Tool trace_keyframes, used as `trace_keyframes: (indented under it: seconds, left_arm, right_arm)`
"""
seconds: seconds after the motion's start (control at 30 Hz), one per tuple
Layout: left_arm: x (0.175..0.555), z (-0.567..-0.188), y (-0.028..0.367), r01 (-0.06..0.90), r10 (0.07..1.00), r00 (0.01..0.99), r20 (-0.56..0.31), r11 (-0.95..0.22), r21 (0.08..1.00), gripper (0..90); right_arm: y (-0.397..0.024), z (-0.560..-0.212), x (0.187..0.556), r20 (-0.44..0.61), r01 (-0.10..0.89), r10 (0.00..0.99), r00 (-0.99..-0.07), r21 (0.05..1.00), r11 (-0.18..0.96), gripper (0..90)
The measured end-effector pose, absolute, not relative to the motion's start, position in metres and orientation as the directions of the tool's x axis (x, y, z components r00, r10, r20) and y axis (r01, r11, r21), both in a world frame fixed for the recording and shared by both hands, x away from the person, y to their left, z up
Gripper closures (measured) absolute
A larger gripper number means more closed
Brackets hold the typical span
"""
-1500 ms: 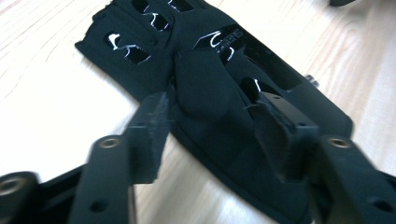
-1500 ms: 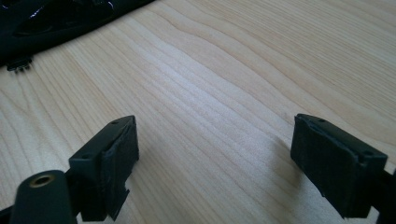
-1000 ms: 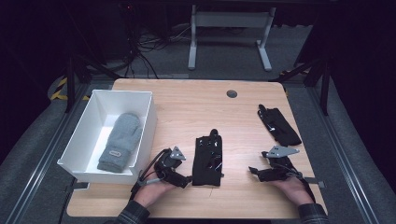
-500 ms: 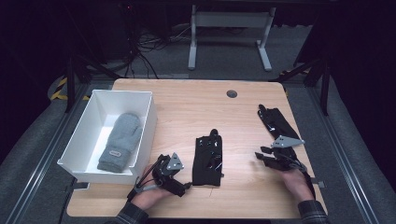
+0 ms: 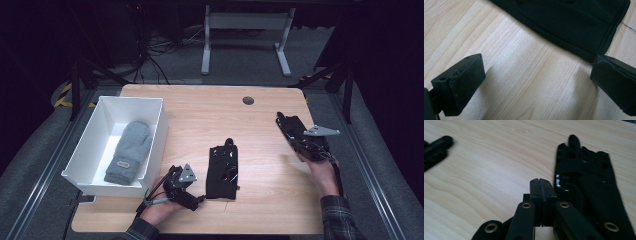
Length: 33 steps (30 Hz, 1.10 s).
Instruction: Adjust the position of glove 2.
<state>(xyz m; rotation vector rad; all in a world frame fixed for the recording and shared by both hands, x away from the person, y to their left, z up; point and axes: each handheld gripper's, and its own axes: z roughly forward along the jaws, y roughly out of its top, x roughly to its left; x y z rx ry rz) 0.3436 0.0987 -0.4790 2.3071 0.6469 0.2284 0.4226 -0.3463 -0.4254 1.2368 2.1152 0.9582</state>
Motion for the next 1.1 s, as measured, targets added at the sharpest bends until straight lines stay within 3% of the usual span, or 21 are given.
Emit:
trace_keyframes:
  seconds: [0.43,1.1]
  left_arm:
    - [0.344,-0.479,0.098,0.387,0.514,0.858,-0.021,-0.617,0.686,0.5]
    - [0.344,-0.479,0.098,0.387,0.515,0.857,-0.021,-0.617,0.686,0.6]
  right_arm:
    - [-0.369,-0.443,0.445,-0.080,0.595,0.914,-0.398,0.736,0.323,90.0]
    - [-0.346,-0.448,0.421,-0.063,0.629,0.871,-0.487,0.667,0.400,90.0]
